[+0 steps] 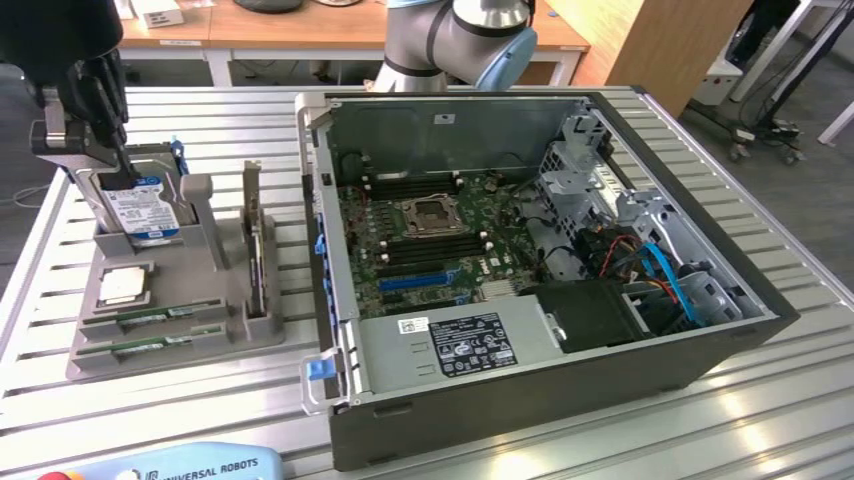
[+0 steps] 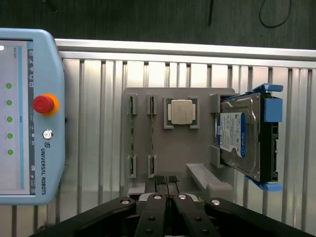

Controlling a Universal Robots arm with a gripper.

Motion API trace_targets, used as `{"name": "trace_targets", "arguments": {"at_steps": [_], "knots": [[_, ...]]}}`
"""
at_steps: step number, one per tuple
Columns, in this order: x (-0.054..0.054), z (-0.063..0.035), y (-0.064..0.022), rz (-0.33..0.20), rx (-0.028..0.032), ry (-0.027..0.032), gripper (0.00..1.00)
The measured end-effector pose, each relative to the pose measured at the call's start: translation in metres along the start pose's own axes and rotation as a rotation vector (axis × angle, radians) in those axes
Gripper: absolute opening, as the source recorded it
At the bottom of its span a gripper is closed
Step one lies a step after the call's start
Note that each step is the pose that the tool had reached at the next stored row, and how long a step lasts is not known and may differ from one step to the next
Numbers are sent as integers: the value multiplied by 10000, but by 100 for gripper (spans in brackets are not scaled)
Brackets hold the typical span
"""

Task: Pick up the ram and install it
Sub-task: 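Pick up the ram and move it above insertion slot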

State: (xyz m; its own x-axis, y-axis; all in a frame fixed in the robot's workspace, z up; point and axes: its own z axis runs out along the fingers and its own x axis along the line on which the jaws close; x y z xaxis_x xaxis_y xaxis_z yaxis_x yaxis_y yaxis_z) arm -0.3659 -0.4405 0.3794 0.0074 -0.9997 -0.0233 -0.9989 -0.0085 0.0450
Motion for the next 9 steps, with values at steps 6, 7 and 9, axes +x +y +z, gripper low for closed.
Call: {"name": "trace_targets", "arguments": {"at_steps": [6,7,9], "knots": [[0,0,0,0,0,0,10],[0,0,0,0,0,0,10],[0,0,0,0,0,0,11]]}}
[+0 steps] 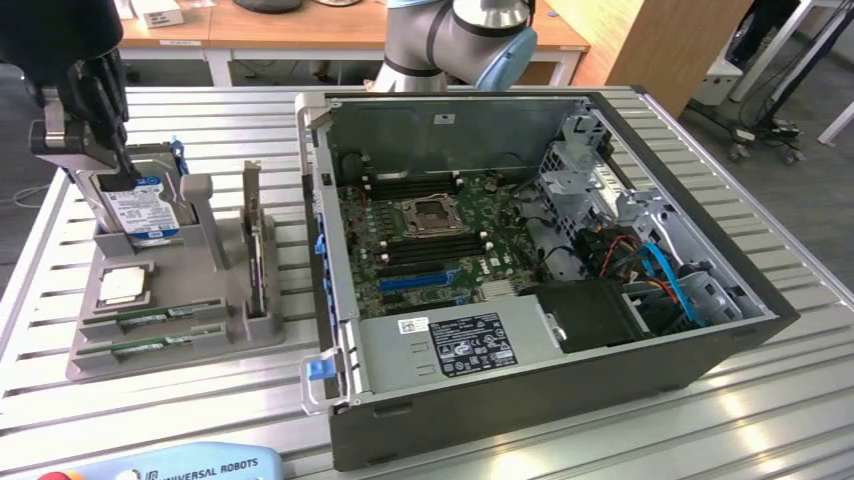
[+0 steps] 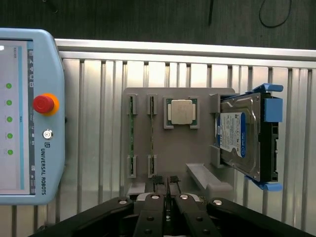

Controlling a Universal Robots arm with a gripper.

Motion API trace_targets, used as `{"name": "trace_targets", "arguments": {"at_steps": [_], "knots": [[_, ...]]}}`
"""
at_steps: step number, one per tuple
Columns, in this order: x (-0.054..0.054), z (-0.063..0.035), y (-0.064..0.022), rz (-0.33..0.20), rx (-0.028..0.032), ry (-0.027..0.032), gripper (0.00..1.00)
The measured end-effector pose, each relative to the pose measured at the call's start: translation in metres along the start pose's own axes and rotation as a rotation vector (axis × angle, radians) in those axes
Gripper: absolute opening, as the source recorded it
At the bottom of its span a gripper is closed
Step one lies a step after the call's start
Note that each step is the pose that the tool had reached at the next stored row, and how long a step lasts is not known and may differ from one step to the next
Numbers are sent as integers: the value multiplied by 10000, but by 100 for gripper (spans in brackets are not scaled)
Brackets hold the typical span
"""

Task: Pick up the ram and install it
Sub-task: 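Pick up the ram and move it above insertion slot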

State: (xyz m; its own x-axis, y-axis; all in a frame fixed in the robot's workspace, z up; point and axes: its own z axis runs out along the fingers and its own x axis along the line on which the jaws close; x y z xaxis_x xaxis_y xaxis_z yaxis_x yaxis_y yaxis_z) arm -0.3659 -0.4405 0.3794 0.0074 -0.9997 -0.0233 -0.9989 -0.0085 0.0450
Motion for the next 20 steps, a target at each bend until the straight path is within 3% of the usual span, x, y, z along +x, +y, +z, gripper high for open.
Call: {"name": "trace_targets", "arguments": {"at_steps": [2,5,6,20], "knots": [[0,0,0,1,0,0,23],[0,0,0,1,0,0,29],[0,0,0,0,0,0,36],[5,212,-9,-1,1,-36,36]]}}
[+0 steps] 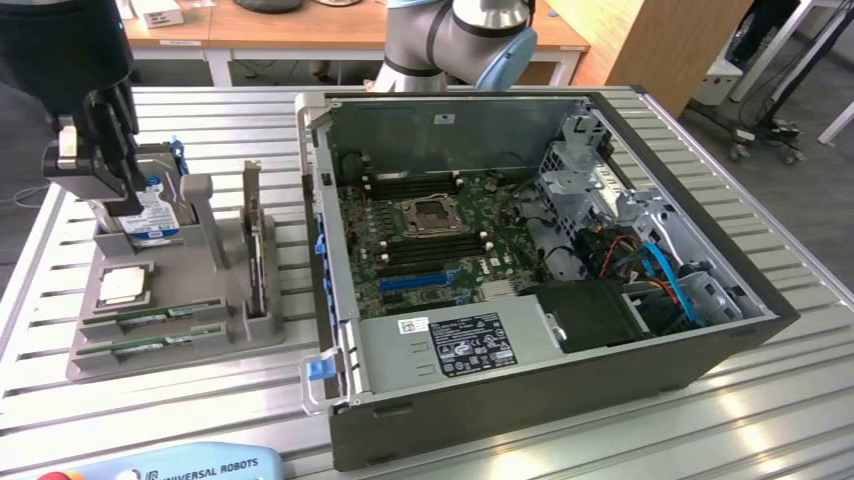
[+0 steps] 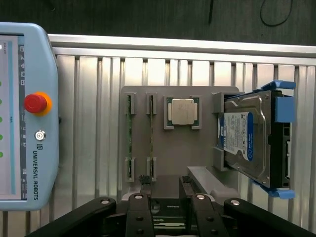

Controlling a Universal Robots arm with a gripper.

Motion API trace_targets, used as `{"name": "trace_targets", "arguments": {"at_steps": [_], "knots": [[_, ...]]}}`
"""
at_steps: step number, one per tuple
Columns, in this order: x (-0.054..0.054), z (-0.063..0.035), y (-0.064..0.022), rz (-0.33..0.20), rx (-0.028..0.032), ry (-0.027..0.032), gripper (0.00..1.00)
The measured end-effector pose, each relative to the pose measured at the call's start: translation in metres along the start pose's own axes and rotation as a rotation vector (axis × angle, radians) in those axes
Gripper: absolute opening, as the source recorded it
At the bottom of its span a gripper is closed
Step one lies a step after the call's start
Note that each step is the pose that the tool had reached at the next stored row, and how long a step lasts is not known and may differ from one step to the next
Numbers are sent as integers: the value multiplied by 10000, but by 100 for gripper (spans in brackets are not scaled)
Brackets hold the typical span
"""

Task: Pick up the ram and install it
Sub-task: 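Pick up the ram and move it above insertion slot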

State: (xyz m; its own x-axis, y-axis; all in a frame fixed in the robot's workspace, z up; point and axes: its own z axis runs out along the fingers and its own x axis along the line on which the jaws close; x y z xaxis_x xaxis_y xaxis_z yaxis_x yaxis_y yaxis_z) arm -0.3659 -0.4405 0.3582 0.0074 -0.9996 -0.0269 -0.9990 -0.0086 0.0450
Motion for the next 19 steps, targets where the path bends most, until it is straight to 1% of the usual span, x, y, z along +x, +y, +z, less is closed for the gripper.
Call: {"name": "trace_targets", "arguments": {"at_steps": [19], "knots": [[9,345,-16,-1,0,-1,36]]}}
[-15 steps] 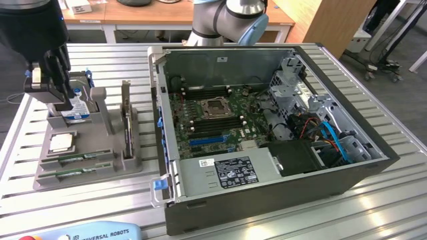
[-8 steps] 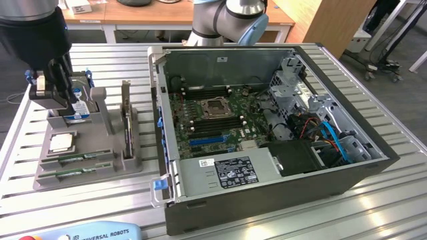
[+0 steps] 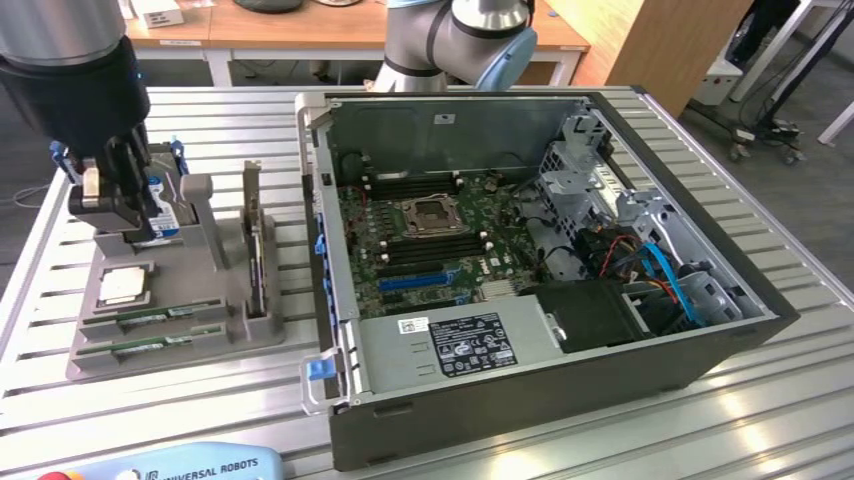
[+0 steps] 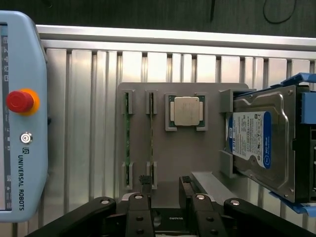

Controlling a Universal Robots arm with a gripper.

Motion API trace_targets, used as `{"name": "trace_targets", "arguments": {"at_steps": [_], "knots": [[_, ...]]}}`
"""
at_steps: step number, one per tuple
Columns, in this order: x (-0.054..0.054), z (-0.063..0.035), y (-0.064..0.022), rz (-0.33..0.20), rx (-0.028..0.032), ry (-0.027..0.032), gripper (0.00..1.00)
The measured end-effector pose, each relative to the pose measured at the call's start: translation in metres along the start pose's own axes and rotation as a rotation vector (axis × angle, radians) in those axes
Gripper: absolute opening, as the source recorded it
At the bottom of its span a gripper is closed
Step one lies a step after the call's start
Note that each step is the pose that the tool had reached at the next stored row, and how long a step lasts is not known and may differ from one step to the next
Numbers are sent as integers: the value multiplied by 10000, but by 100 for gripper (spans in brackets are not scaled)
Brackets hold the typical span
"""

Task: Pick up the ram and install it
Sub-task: 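Pick up the ram and move it above insertion slot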

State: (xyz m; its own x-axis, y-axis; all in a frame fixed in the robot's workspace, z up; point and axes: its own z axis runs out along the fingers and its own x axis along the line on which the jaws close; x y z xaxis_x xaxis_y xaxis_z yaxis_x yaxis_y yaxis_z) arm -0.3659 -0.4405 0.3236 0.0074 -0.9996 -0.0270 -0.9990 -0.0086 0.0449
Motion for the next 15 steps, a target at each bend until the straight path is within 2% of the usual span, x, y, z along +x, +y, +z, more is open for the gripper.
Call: {"name": "trace_targets", "arguments": {"at_steps": [15], "knots": [[6,235,-11,0,-1,0,36]]}}
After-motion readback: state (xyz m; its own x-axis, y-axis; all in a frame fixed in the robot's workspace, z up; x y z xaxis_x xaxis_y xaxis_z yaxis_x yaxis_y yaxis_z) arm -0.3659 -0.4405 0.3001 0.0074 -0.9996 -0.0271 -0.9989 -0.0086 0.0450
